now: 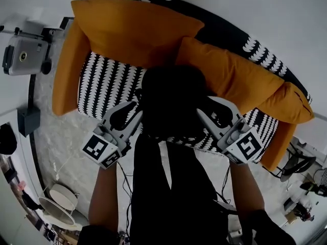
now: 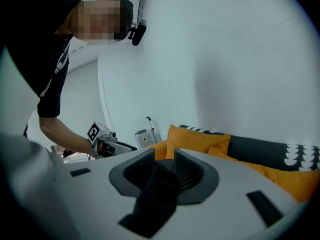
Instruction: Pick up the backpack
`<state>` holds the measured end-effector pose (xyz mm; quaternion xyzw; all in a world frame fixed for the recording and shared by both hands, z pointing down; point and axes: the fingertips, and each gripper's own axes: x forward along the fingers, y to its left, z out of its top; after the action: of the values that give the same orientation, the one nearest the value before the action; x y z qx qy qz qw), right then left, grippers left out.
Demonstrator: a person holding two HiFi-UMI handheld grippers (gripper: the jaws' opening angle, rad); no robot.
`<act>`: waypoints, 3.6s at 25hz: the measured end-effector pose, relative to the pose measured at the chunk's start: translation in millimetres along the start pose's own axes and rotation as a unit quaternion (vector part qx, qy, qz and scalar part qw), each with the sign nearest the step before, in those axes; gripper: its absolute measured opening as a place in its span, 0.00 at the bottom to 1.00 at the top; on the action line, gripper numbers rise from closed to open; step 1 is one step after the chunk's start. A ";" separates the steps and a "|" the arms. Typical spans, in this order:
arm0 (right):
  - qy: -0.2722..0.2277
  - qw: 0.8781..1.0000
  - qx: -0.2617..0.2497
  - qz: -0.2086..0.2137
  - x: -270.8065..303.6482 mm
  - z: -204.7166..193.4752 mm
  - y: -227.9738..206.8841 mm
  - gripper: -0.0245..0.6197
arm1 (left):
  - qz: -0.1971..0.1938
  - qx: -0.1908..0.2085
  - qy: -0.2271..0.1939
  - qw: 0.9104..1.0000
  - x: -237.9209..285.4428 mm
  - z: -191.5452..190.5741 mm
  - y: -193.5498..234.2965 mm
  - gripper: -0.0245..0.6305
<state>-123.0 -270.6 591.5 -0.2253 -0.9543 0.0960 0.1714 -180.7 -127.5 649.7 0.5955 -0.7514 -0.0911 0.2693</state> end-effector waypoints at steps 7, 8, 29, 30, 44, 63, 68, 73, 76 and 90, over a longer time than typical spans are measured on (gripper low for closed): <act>0.011 1.000 0.002 -0.025 -1.3 -21.9 -24.9 0.24 | 0.019 -0.006 0.016 1.000 11.7 -23.5 17.3 0.24; 0.015 0.999 0.000 -0.028 -2.2 -26.4 -28.1 0.24 | 0.022 -0.006 0.018 1.000 13.4 -25.9 20.0 0.25; 0.065 0.997 -0.003 -0.041 -1.2 -89.2 -62.0 0.27 | 0.026 -0.003 0.054 0.998 49.4 -68.1 46.8 0.29; 0.066 0.997 -0.002 -0.042 -1.1 -91.7 -62.8 0.27 | 0.025 -0.002 0.055 0.998 51.0 -68.6 47.8 0.29; 0.073 0.997 0.006 -0.039 13.0 -104.7 -62.5 0.27 | 0.022 0.014 0.050 0.998 62.6 -66.2 50.5 0.29; 0.081 0.996 0.005 -0.045 30.6 -110.9 -66.7 0.26 | 0.014 -0.002 0.049 0.999 78.4 -74.1 51.7 0.28; 0.082 0.996 0.009 -0.045 34.8 -109.2 -68.4 0.22 | 0.004 -0.002 0.051 0.999 83.3 -74.5 51.5 0.25; 0.079 0.996 0.017 -0.042 30.9 -105.9 -66.7 0.21 | -0.006 -0.009 0.048 0.999 84.5 -73.5 42.2 0.21; 0.081 0.996 0.018 -0.040 31.1 -107.3 -64.7 0.19 | -0.008 -0.012 0.044 0.999 83.6 -74.9 41.9 0.20; 0.035 0.998 0.054 -0.026 10.1 -104.4 -53.2 0.11 | -0.037 -0.014 0.046 0.998 70.6 -73.0 18.1 0.17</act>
<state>-114.0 -301.7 704.5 -0.1936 -0.9466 0.1352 0.2194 -168.8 -175.8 740.1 0.6225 -0.7143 -0.0838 0.3087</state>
